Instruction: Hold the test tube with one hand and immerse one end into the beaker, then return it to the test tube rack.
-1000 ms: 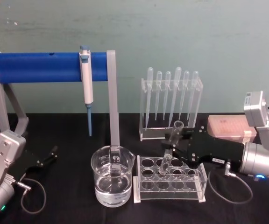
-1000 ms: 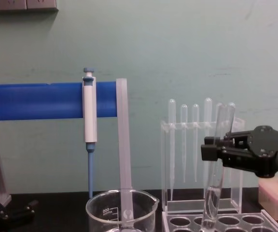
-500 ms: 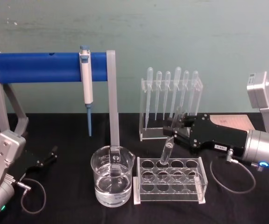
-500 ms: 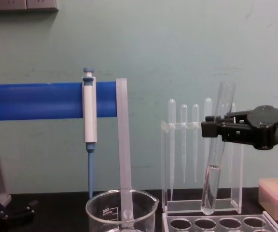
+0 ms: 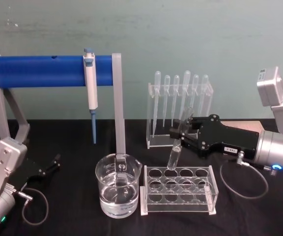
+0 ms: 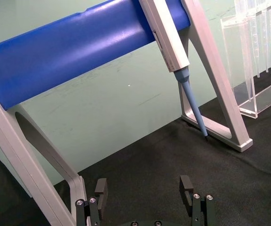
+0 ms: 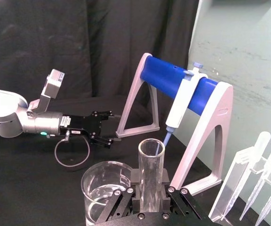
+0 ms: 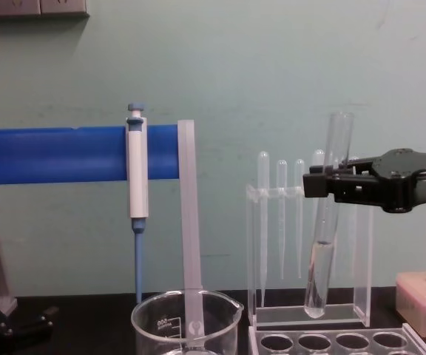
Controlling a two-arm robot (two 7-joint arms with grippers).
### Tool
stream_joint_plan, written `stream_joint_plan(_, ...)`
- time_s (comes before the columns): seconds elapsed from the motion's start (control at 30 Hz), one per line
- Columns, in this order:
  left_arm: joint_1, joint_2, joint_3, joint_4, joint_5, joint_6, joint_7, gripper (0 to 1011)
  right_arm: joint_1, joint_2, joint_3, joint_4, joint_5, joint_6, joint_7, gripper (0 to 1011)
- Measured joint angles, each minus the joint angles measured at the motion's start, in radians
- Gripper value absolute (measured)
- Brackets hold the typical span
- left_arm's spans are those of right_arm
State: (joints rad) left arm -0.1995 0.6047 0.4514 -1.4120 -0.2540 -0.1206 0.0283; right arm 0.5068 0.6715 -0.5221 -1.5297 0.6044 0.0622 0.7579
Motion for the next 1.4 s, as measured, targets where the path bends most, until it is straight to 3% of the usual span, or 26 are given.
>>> stream_joint_plan(0.4,0.0,0.0,0.0,0.0,0.0,0.0,0.0,1000,0.099,-0.032,-0.041,0.006,-0.008,0.052,0.004,225)
stream_joint_plan(0.87,0.0,0.0,0.0,0.0,0.0,0.0,0.0,1000,0.227,-0.134,-0.126,0.079,-0.018,0.066,0.038,225)
stream_joint_plan(1.17,0.0,0.0,0.0,0.0,0.0,0.0,0.0,1000,0.253,-0.199,-0.172,0.135,-0.019,0.032,0.053,225)
stream_joint_plan(1.4,0.0,0.0,0.0,0.0,0.0,0.0,0.0,1000,0.249,-0.215,-0.191,0.16,-0.023,0.009,0.061,225)
